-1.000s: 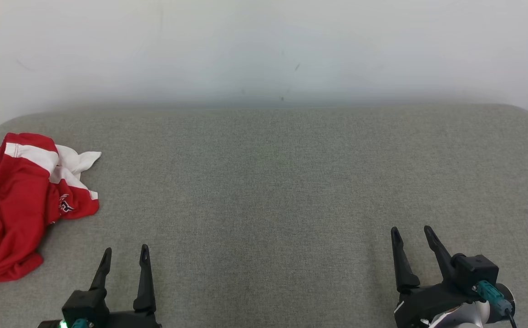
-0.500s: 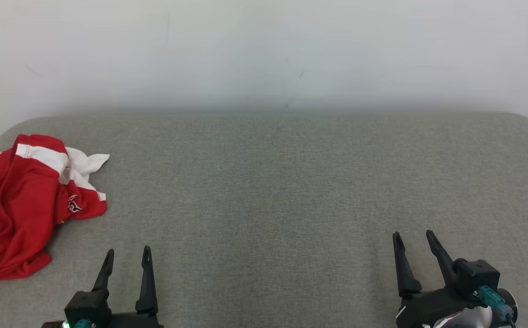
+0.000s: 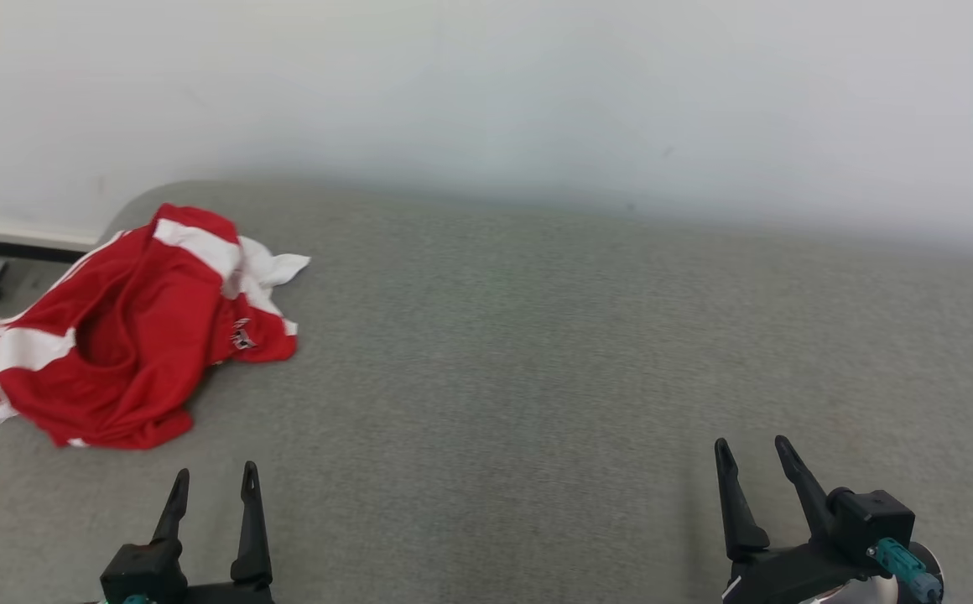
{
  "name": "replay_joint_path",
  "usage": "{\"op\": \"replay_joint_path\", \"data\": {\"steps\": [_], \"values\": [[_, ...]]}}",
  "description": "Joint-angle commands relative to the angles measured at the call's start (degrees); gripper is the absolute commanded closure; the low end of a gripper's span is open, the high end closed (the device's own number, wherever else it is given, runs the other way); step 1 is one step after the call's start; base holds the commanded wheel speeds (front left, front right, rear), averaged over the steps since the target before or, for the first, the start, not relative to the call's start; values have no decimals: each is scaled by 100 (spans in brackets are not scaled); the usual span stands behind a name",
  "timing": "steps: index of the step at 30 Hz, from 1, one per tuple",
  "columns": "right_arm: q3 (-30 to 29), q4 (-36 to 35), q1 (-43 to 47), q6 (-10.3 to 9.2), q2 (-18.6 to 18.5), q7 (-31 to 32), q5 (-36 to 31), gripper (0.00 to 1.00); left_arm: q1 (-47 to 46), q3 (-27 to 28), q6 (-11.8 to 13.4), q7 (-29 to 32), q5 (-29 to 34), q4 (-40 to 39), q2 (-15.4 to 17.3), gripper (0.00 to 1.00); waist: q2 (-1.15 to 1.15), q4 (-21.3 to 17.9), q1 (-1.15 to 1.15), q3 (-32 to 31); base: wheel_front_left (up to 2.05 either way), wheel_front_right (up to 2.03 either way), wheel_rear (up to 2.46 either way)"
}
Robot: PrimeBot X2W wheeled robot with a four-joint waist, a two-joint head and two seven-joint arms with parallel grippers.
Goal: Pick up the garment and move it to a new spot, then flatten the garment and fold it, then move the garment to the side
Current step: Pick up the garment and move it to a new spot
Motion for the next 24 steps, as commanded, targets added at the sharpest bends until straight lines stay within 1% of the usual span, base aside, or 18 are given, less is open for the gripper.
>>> {"op": "replay_joint_path", "data": {"steps": [1,6,7,9,10,14,20,24], "values": [[29,-31,58,21,-13,-35,45,0,76,29,-32,-19,60,-10,9,0,0,514,0,-22,0,0,0],[95,1,42,21,-13,-60,87,0,54,129,-31,-19,70,-8,46,0,0,998,0,4,0,0,0],[135,9,15,21,-12,-64,109,0,58,180,-36,-19,63,-9,49,0,0,1175,0,19,0,0,0],[179,19,3,21,-13,-67,151,0,82,241,-23,-19,55,-16,49,0,0,1340,0,29,0,0,0],[179,19,3,21,-13,-67,151,0,82,241,-23,-19,55,-16,49,0,0,1340,0,29,0,0,0],[240,57,-21,21,-13,-79,196,0,132,292,-8,-19,64,-50,31,0,0,1640,0,50,0,0,0],[286,103,-43,21,-14,-123,206,0,136,326,-54,-19,97,-59,16,0,0,1987,0,69,0,0,0],[353,108,-131,21,-14,-127,184,0,160,383,-71,-19,79,-94,2,0,0,2056,0,106,0,0,0]]}}
